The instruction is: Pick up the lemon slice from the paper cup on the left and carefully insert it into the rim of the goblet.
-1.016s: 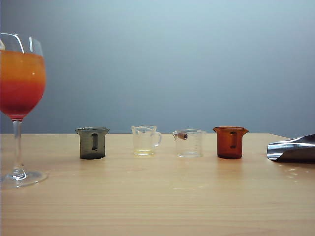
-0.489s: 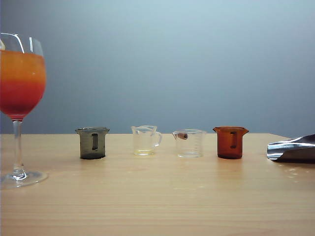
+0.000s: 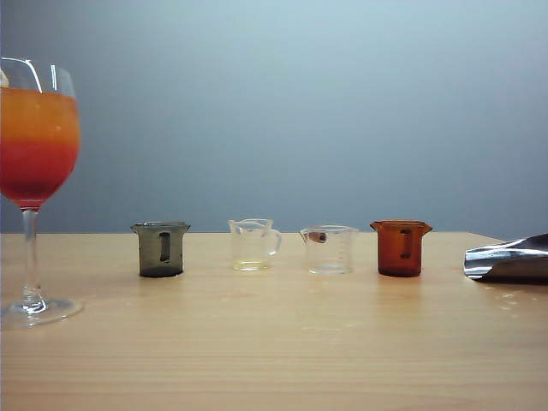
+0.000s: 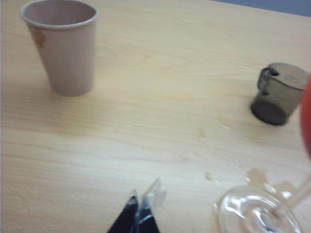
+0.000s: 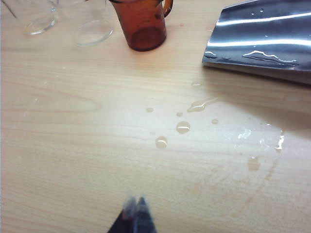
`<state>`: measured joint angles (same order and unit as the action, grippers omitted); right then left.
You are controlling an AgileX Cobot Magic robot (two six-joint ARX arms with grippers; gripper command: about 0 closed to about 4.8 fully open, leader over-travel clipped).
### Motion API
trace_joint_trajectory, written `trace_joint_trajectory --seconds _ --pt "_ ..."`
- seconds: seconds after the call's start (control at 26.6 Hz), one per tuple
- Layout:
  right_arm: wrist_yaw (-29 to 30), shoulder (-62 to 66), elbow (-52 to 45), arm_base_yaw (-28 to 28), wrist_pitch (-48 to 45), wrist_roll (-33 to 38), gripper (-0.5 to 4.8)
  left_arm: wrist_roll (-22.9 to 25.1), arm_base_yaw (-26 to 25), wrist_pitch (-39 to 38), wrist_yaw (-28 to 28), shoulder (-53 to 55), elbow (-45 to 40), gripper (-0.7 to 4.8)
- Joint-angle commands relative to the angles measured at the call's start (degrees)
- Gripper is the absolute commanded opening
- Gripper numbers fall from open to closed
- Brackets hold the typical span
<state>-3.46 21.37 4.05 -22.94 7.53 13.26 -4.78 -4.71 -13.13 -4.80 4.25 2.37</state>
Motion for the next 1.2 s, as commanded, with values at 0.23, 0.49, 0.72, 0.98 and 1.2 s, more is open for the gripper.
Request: trace_joint_trajectory --seconds 0.23,0.49,0.72,0.98,1.2 --pt "-0.26 -0.07 0.2 -0.02 -0.9 0.24 -0.05 -0.39 0.02 4.17 2.1 -0.07 -1.84 -0.03" --pt "-0.28 -0.33 0.02 0.09 -0.87 0.24 -0.05 -0.15 -0.02 4.17 0.72 -0.07 -1.84 0.05" --pt "-0.39 -7.21 -3.28 0.94 -1.7 0.24 -0.05 -0.15 -0.02 4.15 0.7 -0.09 -1.84 0.05" --pt "-0.24 -18.6 -4.0 8.44 2.54 0.24 -0.05 -0.17 -0.09 3.85 0.72 -4.15 -1.84 0.05" --pt "-0.26 -21.29 -4.0 20.44 0.81 0.24 -0.05 -0.15 -0.02 4.07 0.7 -4.2 -1.84 0.05"
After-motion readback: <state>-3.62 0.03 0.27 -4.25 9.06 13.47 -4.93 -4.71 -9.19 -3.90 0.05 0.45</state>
